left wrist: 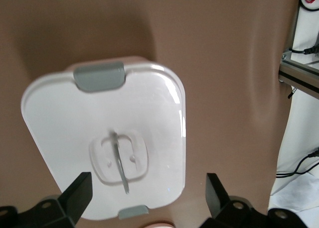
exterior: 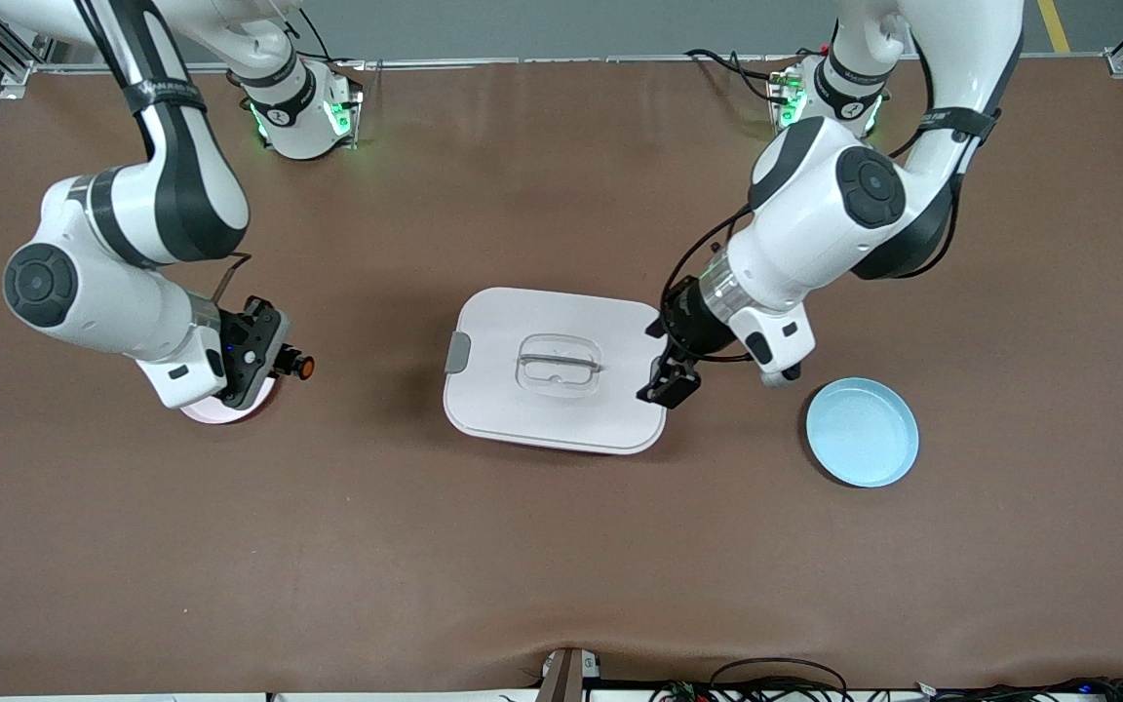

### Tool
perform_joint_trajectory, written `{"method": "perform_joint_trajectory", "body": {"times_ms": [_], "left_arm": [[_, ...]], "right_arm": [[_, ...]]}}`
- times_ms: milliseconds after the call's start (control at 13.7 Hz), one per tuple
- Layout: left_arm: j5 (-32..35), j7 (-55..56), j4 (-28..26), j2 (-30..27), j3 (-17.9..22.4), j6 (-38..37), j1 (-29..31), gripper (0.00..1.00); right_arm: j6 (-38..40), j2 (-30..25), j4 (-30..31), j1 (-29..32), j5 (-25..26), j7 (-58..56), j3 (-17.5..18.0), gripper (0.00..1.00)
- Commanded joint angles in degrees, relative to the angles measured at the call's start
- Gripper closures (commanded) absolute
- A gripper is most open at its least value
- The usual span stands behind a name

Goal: Transfer orange switch to right arm and place
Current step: 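Open the left gripper while the right gripper pulls the switch away, then move the switch over the white plate while the left gripper withdraws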

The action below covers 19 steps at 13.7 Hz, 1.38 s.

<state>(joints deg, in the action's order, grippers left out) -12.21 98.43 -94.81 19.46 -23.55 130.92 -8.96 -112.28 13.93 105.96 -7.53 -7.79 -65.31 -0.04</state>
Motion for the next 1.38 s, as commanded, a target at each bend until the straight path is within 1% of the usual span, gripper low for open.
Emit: {"method": "perform_joint_trajectory", "body": {"times_ms": [0, 146, 291, 364, 509, 728, 946, 1237, 1310], "left_arm": [[0.6, -6.5, -7.7, -5.8, -0.3, 0.0, 3.0, 0.00], [0.6, -13.1, -11.4, -8.4, -0.3, 0.0, 4.5, 0.00], [0.5, -20.5, -13.9, -10.0, -0.3, 0.0, 5.7, 0.00], [0.5, -24.0, -15.0, -10.7, -0.4, 0.0, 7.3, 0.00], [0.5, -31.5, -16.7, -11.8, -0.4, 0.0, 9.2, 0.00], [0.5, -44.5, -18.0, -13.0, -0.4, -0.1, 11.8, 0.00], [0.5, -55.9, -18.8, -13.3, -0.3, -0.1, 14.8, 0.00], [0.7, -68.5, -19.0, -13.5, 0.1, -0.1, 17.0, 0.00], [2.6, -70.6, -18.8, -13.5, 0.1, 0.0, 17.5, 0.00]], "right_arm": [[-4.5, -1.8, 5.5, 3.6, 1.1, -8.1, 1.0, 1.00], [-11.2, -2.3, 10.7, 5.8, 1.1, -14.0, 1.0, 1.00], [-16.2, -2.6, 15.1, 7.1, 1.2, -16.3, 0.9, 1.00], [-17.9, -2.9, 16.8, 7.4, 1.5, -16.9, 0.9, 1.00], [-21.2, -2.9, 19.4, 8.9, 5.0, -17.0, 0.9, 1.00], [-24.7, -2.5, 21.9, 10.9, 7.3, -17.0, 0.9, 1.00], [-28.2, -1.9, 23.0, 13.3, 9.3, -17.1, 0.9, 1.00], [-29.6, 0.0, 23.4, 16.6, 9.4, -17.1, 1.0, 1.00], [-31.0, 0.8, 23.6, 17.1, 9.4, -17.3, 1.0, 1.00]]}}
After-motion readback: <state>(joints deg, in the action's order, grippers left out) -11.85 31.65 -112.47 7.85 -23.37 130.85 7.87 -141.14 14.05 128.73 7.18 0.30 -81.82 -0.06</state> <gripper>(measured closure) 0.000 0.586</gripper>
